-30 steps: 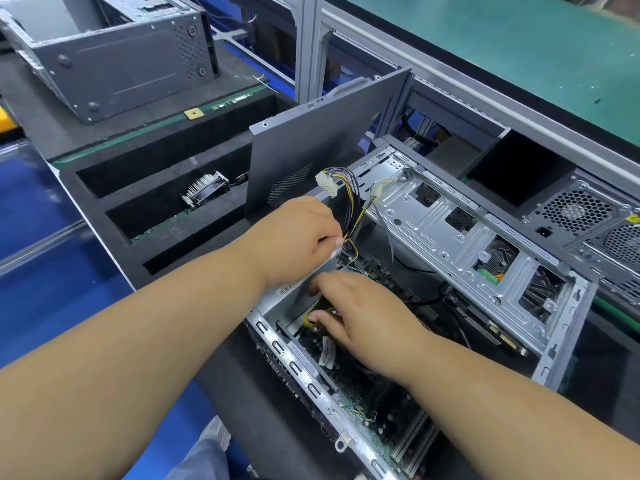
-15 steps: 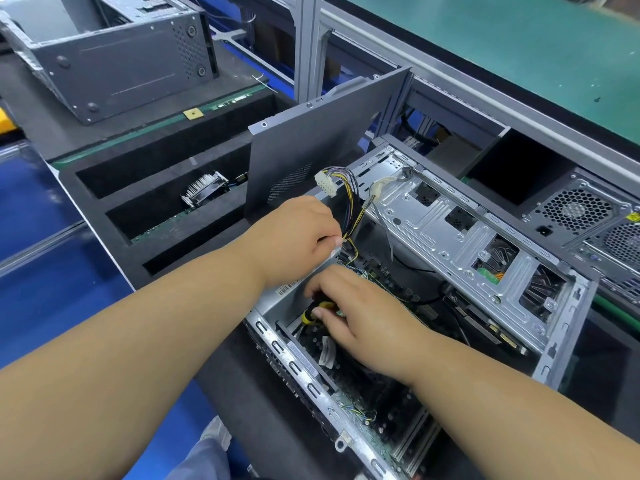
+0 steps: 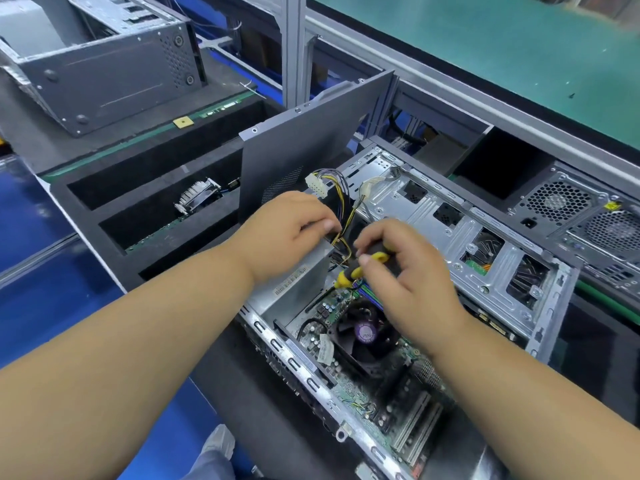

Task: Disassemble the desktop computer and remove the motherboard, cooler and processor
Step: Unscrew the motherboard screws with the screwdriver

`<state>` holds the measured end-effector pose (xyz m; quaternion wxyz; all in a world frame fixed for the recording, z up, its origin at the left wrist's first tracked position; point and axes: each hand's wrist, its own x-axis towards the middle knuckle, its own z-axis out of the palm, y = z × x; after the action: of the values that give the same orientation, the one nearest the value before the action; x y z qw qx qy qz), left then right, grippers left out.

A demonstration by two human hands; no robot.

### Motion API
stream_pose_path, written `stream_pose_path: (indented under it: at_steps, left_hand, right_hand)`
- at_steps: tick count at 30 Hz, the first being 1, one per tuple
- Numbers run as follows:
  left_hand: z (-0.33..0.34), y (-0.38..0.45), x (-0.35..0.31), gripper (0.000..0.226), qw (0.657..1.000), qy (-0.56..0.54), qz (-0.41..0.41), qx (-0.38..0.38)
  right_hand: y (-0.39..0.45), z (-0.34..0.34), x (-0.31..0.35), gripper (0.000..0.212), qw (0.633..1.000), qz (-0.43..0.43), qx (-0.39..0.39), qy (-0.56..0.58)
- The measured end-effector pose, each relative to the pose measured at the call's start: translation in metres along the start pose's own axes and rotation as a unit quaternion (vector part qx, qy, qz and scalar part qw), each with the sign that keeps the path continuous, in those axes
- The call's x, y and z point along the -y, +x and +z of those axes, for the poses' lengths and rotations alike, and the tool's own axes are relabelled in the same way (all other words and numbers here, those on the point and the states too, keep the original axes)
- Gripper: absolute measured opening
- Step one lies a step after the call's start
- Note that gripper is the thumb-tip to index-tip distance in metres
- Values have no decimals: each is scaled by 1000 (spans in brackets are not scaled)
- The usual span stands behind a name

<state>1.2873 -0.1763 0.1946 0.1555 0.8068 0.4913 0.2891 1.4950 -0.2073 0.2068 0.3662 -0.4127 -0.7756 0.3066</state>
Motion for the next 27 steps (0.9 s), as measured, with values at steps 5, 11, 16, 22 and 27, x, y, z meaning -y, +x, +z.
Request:
stream_pose_path:
  at_steps: [5,11,16,22,27]
  left_hand:
    - [-6,-3,-7,24,984,-168,-53,-4]
    - [-5,-5,-13,18,946,-286,-58,142]
    - [-7,-3,-13,15,956,-251,-16,152]
    - [-13,1,-17,9,951,-268,31,153]
    - [-5,4,-33,13,926,-312,64,201]
  right_hand:
    - [6,-28,13,12,984,52,-156,69]
    - [2,-45,36,16,957,88,-275,37]
    - [-14,-36,60,13,934,127,-333,-2]
    - [-36,-24,88,15,903,153,-400,-34]
    - [-65,-28,101,12,869,171,-461,-62]
